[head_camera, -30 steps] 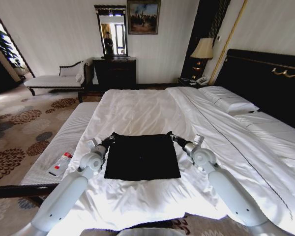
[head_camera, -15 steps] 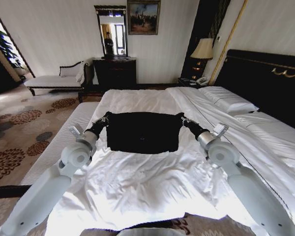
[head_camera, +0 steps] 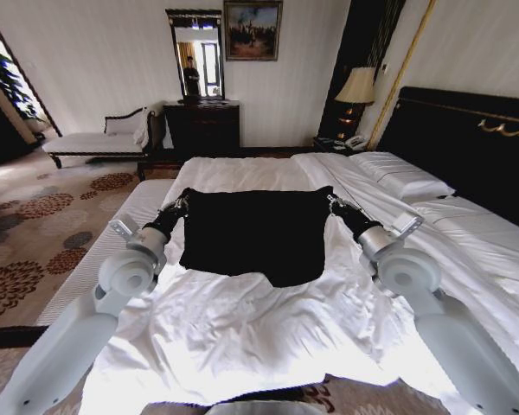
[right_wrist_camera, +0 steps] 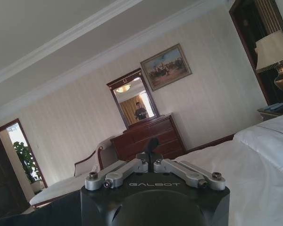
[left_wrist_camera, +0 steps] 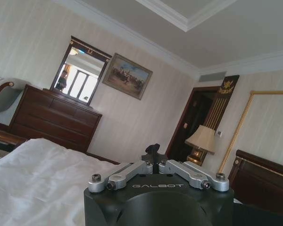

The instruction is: Fold the clothes on the bed.

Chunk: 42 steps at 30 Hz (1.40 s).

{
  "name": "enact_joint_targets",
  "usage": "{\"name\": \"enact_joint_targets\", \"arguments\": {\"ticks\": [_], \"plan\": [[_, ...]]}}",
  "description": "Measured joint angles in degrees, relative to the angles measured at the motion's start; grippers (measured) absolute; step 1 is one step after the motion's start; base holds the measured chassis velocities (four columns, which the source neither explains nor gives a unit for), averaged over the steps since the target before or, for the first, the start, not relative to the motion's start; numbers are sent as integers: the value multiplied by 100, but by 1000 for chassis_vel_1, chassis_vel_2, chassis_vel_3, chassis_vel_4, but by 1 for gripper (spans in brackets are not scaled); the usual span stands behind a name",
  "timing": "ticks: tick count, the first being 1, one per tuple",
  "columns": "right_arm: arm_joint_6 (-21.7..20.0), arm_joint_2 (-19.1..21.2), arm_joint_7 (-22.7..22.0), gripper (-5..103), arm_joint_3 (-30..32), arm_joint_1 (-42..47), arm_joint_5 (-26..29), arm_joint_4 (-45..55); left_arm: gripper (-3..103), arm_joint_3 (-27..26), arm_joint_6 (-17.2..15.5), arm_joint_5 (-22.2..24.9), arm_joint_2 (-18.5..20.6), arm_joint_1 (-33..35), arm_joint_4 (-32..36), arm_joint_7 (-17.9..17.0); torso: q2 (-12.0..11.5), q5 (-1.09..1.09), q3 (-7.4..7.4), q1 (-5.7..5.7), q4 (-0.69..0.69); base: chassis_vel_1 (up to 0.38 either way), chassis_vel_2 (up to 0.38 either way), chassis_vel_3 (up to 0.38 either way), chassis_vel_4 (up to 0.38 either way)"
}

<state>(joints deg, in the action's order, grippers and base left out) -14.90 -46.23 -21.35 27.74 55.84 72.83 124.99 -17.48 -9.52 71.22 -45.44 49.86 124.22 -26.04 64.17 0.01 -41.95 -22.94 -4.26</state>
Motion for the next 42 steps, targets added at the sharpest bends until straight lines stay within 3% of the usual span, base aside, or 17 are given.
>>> {"name": "enact_joint_targets", "arguments": {"ticks": [8,17,23,28,33,34,38,39,42], "plan": [[-34,-41,-150,0,175,285,153,396,0,-195,16,1,15,325,269,-9,0,1,0,0,0,0,0,0,0],[-318,-292,-484,0,714,1338,576,1158,0,-1034,-5,-19,-80,1782,1078,8,0,0,0,0,0,0,0,0,0],[-419,-495,-539,0,542,1606,672,1123,0,-1213,-37,-38,-298,2417,1136,18,1,2,1,2,1,0,0,0,0],[-399,-734,-493,0,-9,1205,621,305,0,-797,-39,-151,-537,2092,413,-7,0,0,-1,1,0,0,0,0,0],[-195,-818,24,0,-1097,113,110,-1646,0,73,-29,-208,-739,1050,-1051,24,-2,0,-2,-3,0,0,0,0,0],[-195,-818,24,0,-1097,113,110,-1646,0,73,-29,-208,-739,1050,-1051,24,-2,0,-2,-3,0,0,0,0,0],[48,-993,363,0,-1958,-834,-230,-3090,0,948,27,-479,-855,102,-2216,167,-2,-1,-3,-2,0,0,0,0,0],[48,-993,363,0,-1958,-834,-230,-3090,0,948,27,-479,-855,102,-2216,167,-2,-1,-3,-2,0,0,0,0,0],[256,-1209,617,0,-2444,-1557,-525,-4002,0,1500,74,-648,-1047,-707,-3075,317,-2,-1,-3,-3,1,0,0,0,0]]}}
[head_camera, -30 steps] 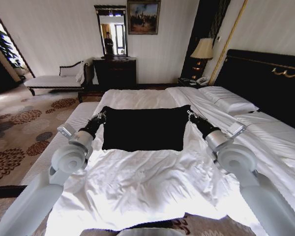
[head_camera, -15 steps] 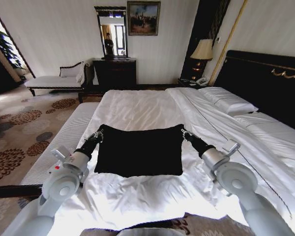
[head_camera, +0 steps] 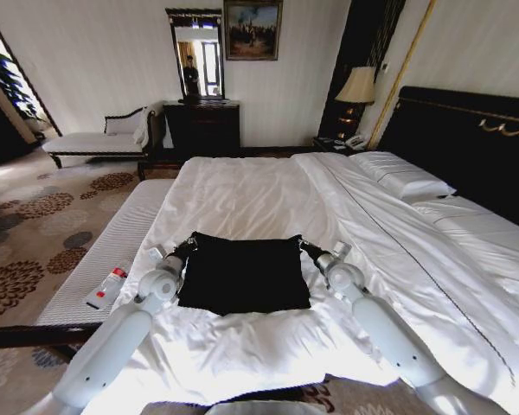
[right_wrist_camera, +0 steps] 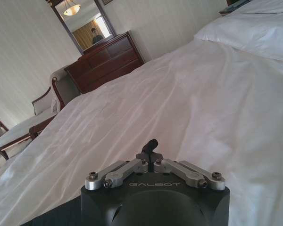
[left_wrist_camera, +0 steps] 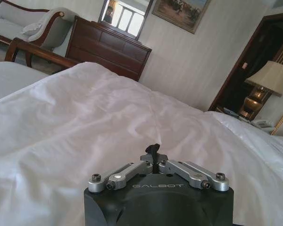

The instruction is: Fold the clothes on the bed.

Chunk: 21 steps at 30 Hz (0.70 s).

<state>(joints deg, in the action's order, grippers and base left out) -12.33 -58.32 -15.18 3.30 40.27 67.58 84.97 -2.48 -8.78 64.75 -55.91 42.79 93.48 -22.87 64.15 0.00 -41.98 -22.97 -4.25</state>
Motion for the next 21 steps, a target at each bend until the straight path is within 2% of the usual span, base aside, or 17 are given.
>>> {"name": "enact_joint_targets", "arguments": {"ticks": [2,6,7,12,17,21], "plan": [[53,-91,40,0,-93,-172,-56,-239,0,128,14,-34,-69,-217,-246,54,0,1,0,0,0,0,0,0,0],[228,-455,157,0,-276,-623,-223,-1011,0,408,108,-254,-408,-890,-1286,282,0,1,1,1,-2,0,0,0,0],[228,-455,157,0,-276,-623,-223,-1011,0,408,108,-254,-408,-890,-1286,282,0,1,1,1,-2,0,0,0,0],[503,-750,391,0,-468,-830,-660,-1645,0,483,311,-611,-730,-1262,-2453,738,1,1,1,1,-1,0,0,0,0],[759,-959,476,0,-454,-860,-804,-1909,0,459,517,-800,-923,-1365,-2942,1076,1,1,2,2,-2,0,0,0,0],[1006,-1059,547,0,-436,-775,-946,-1963,0,400,692,-917,-992,-1308,-3071,1289,2,0,2,3,-2,0,0,0,0]]}}
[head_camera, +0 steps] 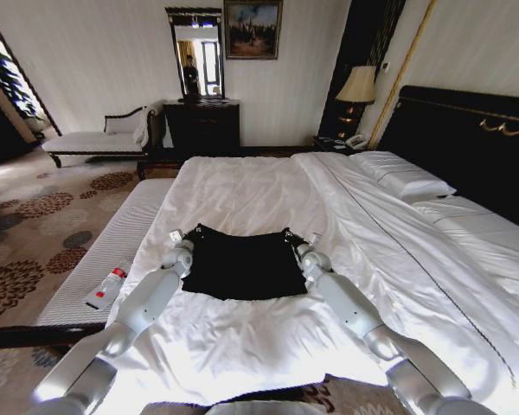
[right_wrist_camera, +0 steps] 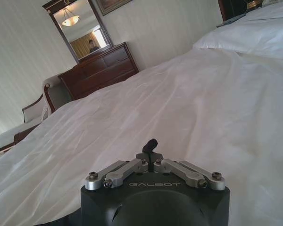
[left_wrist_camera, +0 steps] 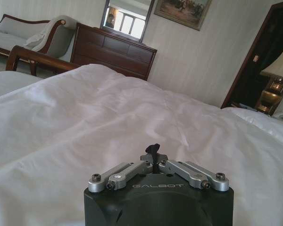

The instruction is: Fold the clothes on the bed.

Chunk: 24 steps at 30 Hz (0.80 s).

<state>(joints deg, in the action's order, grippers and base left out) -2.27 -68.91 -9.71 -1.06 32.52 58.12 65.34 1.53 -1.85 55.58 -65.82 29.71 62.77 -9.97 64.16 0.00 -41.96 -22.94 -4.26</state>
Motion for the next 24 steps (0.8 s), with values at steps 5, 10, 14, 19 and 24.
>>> {"name": "enact_joint_targets", "arguments": {"ticks": [5,10,14,19,24], "plan": [[407,-155,92,0,50,15,-119,-208,0,-112,205,-41,-178,88,-205,126,0,0,0,1,2,0,0,0,0],[535,-138,93,0,165,36,-123,-147,0,-249,311,-52,-176,196,-99,157,0,1,0,-1,0,0,0,0,0],[611,140,97,0,261,409,-370,456,0,-485,315,57,61,612,612,191,0,0,0,-1,1,0,0,0,0],[830,374,153,0,412,1165,-1043,1107,0,-695,411,-34,272,1336,1462,352,2,0,2,2,-1,0,0,0,0],[982,345,188,0,692,1875,-1475,1452,0,-912,557,-242,358,2035,2042,391,2,1,1,2,0,0,0,0,0]]}}
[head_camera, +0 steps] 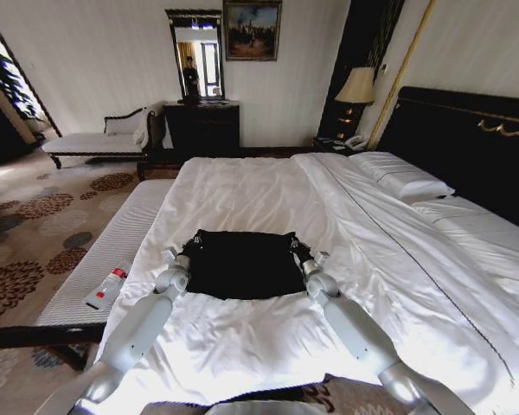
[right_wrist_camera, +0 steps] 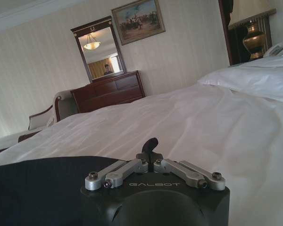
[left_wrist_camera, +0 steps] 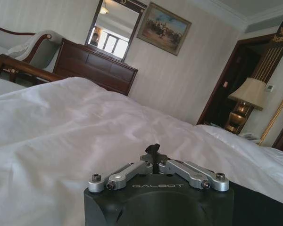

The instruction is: Fold the clothes on the bed.

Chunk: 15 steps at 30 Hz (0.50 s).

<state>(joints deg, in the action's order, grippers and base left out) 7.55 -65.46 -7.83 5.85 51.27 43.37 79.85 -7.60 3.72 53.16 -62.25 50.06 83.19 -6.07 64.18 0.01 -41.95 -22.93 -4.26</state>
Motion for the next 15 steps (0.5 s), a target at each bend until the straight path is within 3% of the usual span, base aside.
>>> {"name": "enact_joint_targets", "arguments": {"ticks": [8,15], "plan": [[108,9,8,0,399,821,-410,758,0,-453,30,-89,103,1011,808,-23,0,0,0,0,0,0,0,0,0],[173,69,114,0,631,1328,-574,1099,0,-747,88,-190,180,1473,979,81,-1,1,0,0,1,0,0,0,0]]}}
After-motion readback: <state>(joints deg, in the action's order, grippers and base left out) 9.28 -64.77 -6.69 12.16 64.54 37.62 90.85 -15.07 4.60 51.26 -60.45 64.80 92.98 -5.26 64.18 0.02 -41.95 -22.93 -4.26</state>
